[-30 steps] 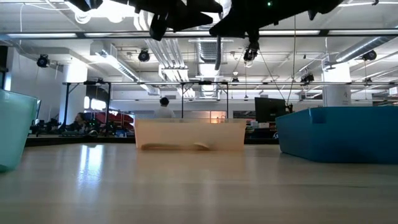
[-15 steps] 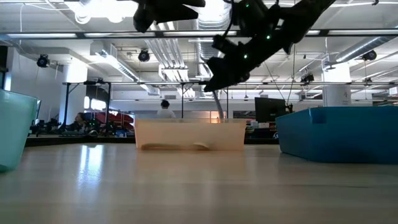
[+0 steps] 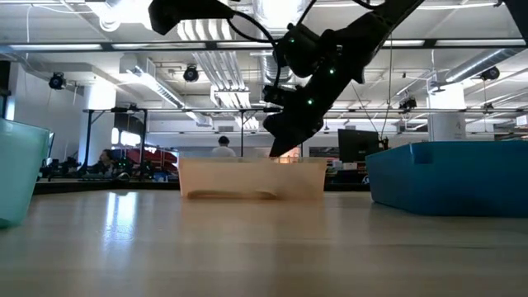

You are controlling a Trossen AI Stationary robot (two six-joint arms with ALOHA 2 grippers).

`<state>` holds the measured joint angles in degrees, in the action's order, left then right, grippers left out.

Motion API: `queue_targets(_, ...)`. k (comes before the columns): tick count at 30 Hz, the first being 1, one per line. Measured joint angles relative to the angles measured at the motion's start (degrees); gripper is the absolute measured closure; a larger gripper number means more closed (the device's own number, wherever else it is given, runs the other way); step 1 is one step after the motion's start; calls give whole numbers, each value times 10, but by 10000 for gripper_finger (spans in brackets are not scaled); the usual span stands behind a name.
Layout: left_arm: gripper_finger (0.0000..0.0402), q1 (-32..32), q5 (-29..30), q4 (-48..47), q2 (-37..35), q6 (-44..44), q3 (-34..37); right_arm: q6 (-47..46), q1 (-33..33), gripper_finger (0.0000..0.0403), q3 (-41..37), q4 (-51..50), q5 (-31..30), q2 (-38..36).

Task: Sort silverware by color (type)
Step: Put the blue spoon into the orange bin, then adjust the orange bin

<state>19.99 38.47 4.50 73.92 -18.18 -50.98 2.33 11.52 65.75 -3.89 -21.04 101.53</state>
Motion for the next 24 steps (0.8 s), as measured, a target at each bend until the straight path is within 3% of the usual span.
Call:
queue_targets(10,256,16,-1,-95,-46,-53,0,-4,26,273,40,-74,0,7)
queue_targets(24,256,17,1,-111,-47,-51,0,-27,143,287,40,-61,4,28)
